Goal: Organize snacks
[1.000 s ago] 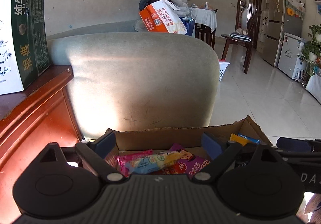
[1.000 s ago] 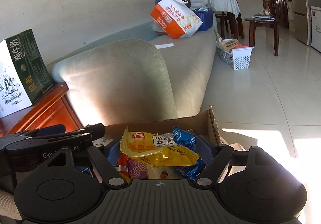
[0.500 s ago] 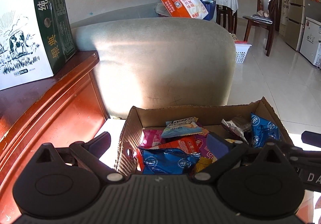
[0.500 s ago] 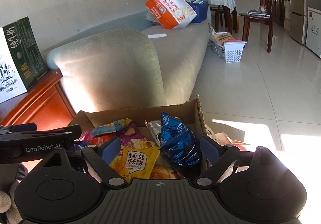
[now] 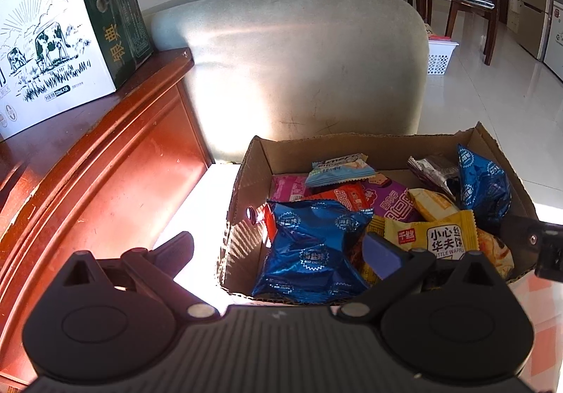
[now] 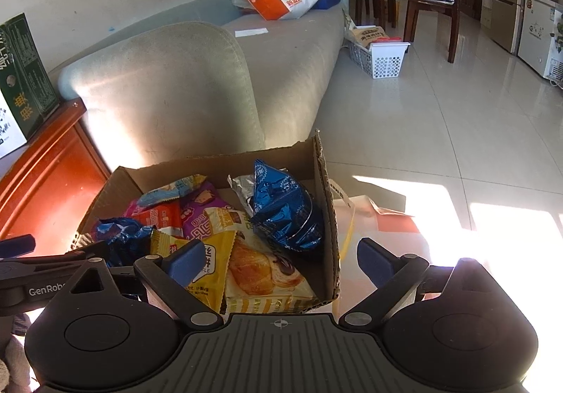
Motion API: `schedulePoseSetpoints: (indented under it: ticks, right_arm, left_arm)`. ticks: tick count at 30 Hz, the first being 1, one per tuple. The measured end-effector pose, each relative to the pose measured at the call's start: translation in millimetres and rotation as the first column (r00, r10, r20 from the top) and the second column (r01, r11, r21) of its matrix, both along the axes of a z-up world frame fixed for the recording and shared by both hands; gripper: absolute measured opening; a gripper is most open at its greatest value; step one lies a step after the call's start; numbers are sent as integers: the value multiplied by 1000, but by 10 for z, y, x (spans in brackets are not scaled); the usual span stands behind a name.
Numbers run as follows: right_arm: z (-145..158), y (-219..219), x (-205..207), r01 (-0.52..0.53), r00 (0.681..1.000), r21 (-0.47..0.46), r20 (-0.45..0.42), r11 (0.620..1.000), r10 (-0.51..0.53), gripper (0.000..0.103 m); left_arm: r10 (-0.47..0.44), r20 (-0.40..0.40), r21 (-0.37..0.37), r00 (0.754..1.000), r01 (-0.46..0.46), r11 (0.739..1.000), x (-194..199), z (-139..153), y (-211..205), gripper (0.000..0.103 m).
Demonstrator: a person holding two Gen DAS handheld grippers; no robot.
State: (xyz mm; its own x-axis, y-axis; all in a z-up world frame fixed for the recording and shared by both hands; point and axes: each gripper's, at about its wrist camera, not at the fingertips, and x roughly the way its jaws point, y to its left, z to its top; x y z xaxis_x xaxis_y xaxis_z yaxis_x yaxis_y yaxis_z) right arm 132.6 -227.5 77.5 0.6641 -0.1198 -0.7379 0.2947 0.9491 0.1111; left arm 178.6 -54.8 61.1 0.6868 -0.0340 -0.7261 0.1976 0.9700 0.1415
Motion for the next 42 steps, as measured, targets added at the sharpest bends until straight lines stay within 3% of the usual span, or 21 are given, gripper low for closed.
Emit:
schedulePoseSetpoints:
  ticks: [12, 17, 26, 32, 42]
  right_arm:
    - [-16, -19, 53, 44, 997, -13, -59, 999, -44, 97]
    - [-59, -6, 78, 49, 994, -29, -96, 998, -51, 99]
    - [-106, 49, 145, 31, 990, -58, -134, 998, -38, 99]
    - [-115, 144, 164, 0, 991, -73, -135, 997, -10, 99]
    - [-117, 207, 174, -19, 990, -76, -139, 997, 8, 99]
  left_arm:
    - [23, -68, 21, 997, -22, 1000, 55, -93, 24, 102]
    - [23, -109, -6, 994, -24, 1000, 80, -60, 29, 102]
    - [30, -62, 78, 998, -25, 997, 102, -80, -17, 102]
    - [63, -87, 4, 994, -63, 998, 130, -34, 55, 102]
    - [40, -103, 33, 994, -37, 999, 80, -72, -25, 102]
